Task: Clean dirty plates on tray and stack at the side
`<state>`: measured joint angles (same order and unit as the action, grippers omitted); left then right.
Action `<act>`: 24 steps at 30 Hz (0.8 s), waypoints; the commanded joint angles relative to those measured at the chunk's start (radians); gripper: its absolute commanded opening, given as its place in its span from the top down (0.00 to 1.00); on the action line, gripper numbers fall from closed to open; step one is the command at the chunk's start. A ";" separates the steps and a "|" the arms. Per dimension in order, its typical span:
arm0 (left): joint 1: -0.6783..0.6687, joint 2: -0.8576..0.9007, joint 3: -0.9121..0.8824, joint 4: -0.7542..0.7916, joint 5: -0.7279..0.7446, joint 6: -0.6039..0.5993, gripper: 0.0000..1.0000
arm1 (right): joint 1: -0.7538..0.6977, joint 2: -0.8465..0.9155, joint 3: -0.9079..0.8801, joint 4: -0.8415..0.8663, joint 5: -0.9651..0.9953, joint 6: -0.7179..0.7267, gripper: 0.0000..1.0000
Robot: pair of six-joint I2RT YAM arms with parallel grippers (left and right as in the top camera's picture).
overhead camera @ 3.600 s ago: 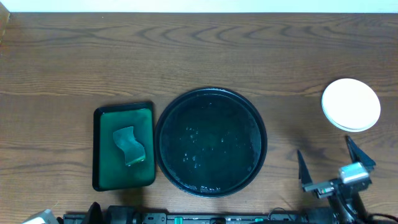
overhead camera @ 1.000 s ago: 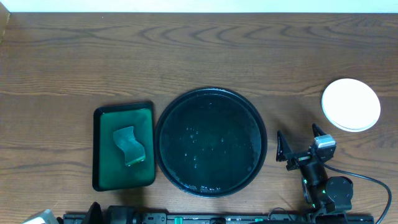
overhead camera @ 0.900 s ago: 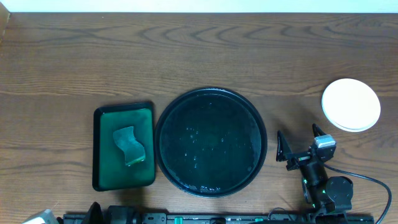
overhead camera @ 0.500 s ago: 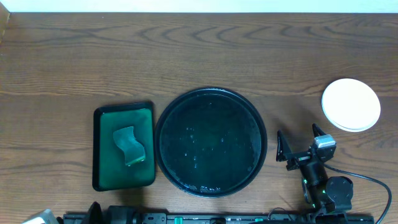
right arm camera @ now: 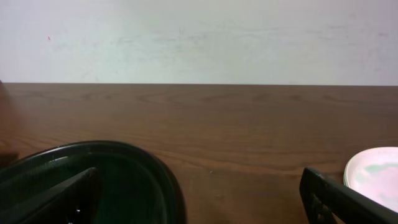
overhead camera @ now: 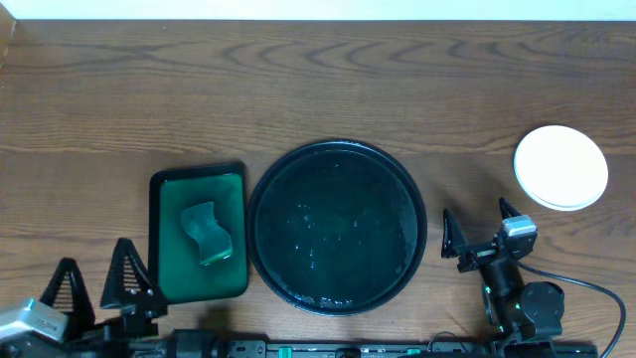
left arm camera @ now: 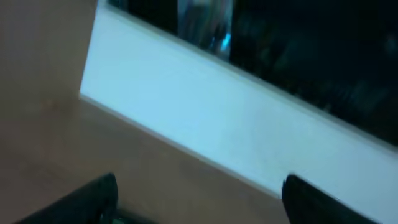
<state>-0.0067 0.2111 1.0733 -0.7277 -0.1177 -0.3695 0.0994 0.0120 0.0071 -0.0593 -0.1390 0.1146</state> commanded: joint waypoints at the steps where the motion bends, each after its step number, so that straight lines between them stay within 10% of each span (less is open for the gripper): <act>1: 0.006 -0.074 -0.136 0.097 0.005 -0.010 0.15 | -0.014 -0.006 -0.002 -0.005 0.004 0.012 0.01; 24: 0.006 -0.209 -0.769 0.681 0.028 -0.127 0.15 | -0.014 -0.006 -0.002 -0.005 0.003 0.012 0.01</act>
<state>-0.0055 0.0109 0.3641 -0.0952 -0.1032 -0.4313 0.0994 0.0120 0.0071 -0.0593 -0.1390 0.1150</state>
